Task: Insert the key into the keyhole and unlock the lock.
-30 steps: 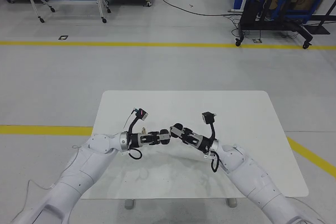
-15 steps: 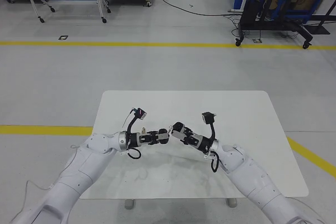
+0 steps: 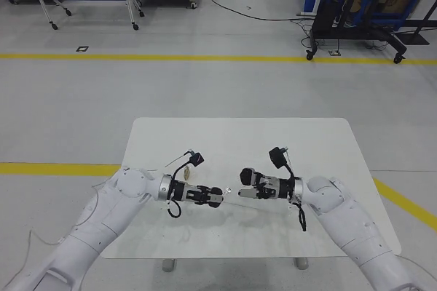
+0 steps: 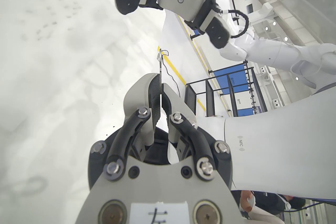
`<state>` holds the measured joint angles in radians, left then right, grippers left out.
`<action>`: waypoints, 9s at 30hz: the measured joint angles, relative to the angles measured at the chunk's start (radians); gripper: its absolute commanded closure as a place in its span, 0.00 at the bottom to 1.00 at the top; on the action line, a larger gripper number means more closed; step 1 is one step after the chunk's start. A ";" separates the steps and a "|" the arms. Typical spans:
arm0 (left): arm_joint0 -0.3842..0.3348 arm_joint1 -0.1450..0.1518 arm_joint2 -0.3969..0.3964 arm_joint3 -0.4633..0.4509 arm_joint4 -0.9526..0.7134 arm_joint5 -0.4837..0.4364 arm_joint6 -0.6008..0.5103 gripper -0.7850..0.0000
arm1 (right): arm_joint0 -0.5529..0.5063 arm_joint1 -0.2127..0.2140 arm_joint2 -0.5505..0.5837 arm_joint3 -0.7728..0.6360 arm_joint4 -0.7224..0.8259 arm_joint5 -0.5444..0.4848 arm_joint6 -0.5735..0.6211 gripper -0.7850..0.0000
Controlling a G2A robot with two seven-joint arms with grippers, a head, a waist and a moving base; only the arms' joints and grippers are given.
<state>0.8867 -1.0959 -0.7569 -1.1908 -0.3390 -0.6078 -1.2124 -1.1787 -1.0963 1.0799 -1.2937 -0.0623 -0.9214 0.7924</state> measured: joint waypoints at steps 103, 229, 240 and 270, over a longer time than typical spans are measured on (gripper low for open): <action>0.112 0.161 -0.133 -0.354 1.070 0.413 0.334 0.53 | 0.062 0.134 -0.240 0.047 0.231 -0.091 -0.210 1.00; -0.195 -0.163 0.059 0.442 -0.576 0.629 -0.233 1.00 | -0.061 0.110 -0.159 -0.141 0.522 0.122 -0.433 1.00; -0.164 -0.147 0.022 0.389 -0.521 0.672 -0.209 1.00 | 0.032 0.065 -0.227 -0.055 0.598 0.215 -0.298 1.00; -0.113 -0.135 -0.066 0.316 -0.365 0.617 0.129 1.00 | -0.127 0.062 -0.188 -0.268 0.722 0.448 -0.109 1.00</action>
<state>0.7739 -1.2307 -0.8232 -0.8748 -0.7036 0.0095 -1.0834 -1.3055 -1.0344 0.8916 -1.5613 0.6600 -0.4734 0.6834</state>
